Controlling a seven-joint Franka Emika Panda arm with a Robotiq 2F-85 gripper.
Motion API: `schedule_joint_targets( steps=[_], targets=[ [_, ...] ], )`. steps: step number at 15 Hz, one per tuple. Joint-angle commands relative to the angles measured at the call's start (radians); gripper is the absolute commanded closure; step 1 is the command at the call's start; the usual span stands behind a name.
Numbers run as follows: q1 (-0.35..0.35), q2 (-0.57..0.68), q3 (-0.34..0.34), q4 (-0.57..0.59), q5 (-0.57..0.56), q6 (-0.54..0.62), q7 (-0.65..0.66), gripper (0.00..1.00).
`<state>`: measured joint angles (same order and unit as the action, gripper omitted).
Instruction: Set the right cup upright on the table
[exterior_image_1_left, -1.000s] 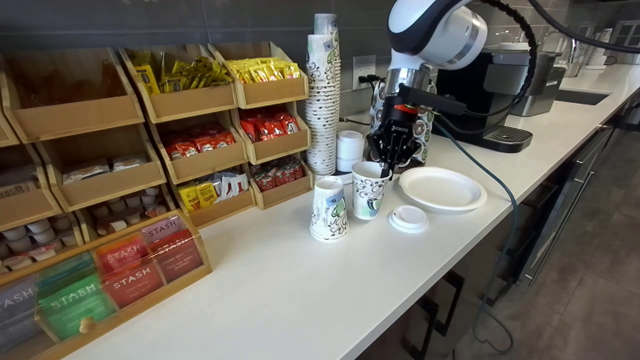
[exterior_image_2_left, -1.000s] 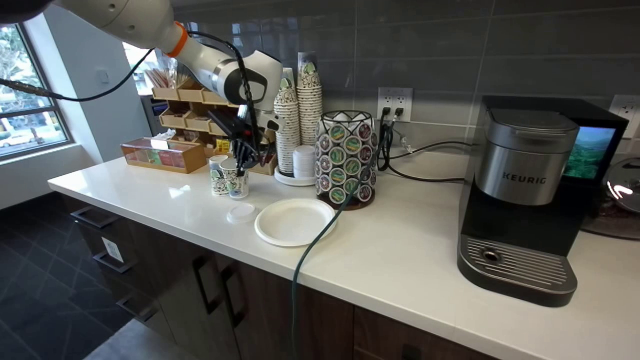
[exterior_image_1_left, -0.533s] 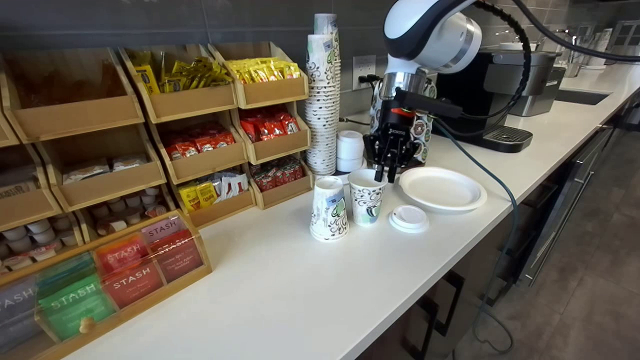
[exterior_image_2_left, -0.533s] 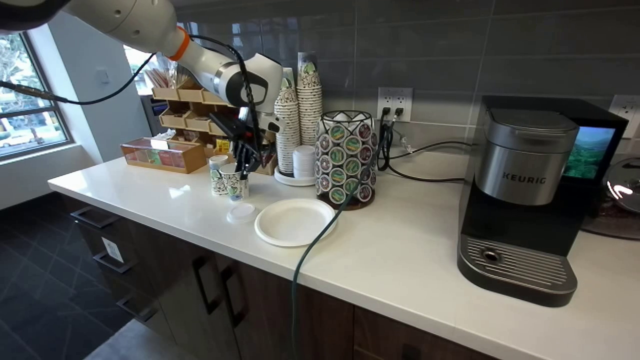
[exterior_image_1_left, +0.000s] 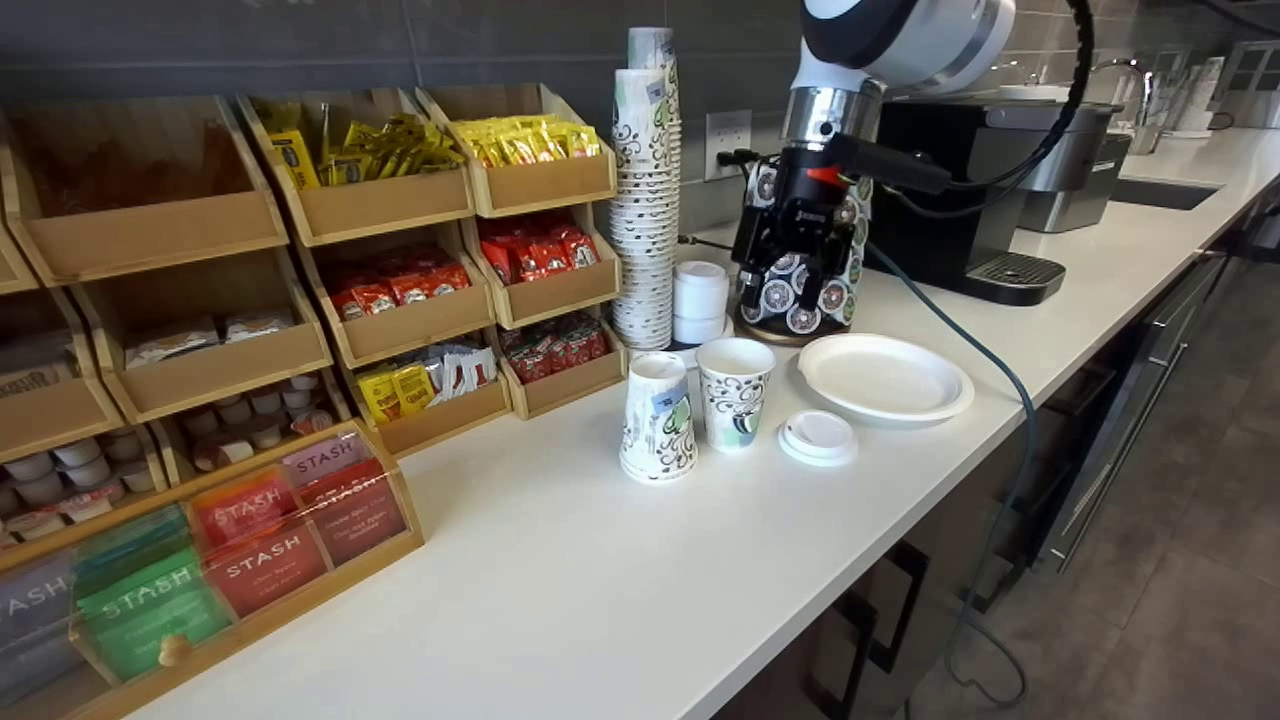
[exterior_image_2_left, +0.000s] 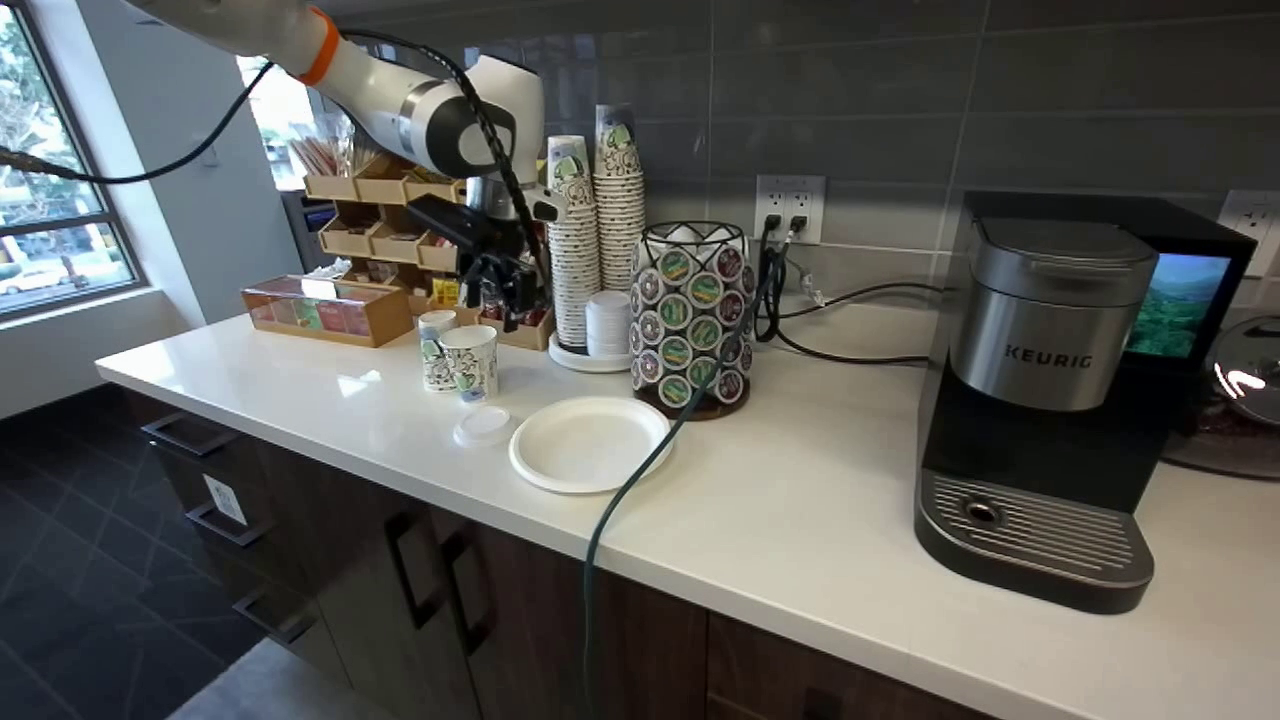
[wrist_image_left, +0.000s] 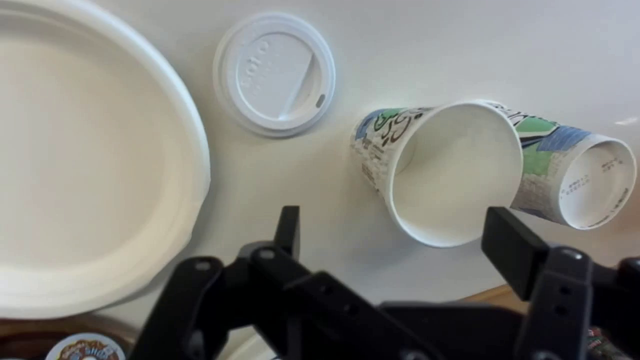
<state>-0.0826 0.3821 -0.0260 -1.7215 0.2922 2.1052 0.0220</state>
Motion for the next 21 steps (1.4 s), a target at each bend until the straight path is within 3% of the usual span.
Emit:
schedule_joint_targets(
  steps=[1, 3, 6, 12, 16, 17, 21],
  targets=[
    [0.024, -0.155, 0.009, -0.246, -0.044, 0.250, -0.088, 0.00],
    [0.028, -0.240, 0.020, -0.351, -0.040, 0.363, -0.117, 0.00],
    [0.032, -0.394, 0.025, -0.502, -0.038, 0.410, -0.122, 0.00],
    [0.044, -0.735, 0.006, -0.701, -0.077, 0.292, -0.109, 0.00],
    [0.058, -0.935, -0.040, -0.754, -0.042, 0.107, -0.135, 0.00],
    [0.053, -0.828, -0.020, -0.690, -0.067, 0.169, -0.103, 0.00],
    [0.057, -0.931, -0.040, -0.731, -0.064, 0.108, -0.113, 0.00]
  ],
)
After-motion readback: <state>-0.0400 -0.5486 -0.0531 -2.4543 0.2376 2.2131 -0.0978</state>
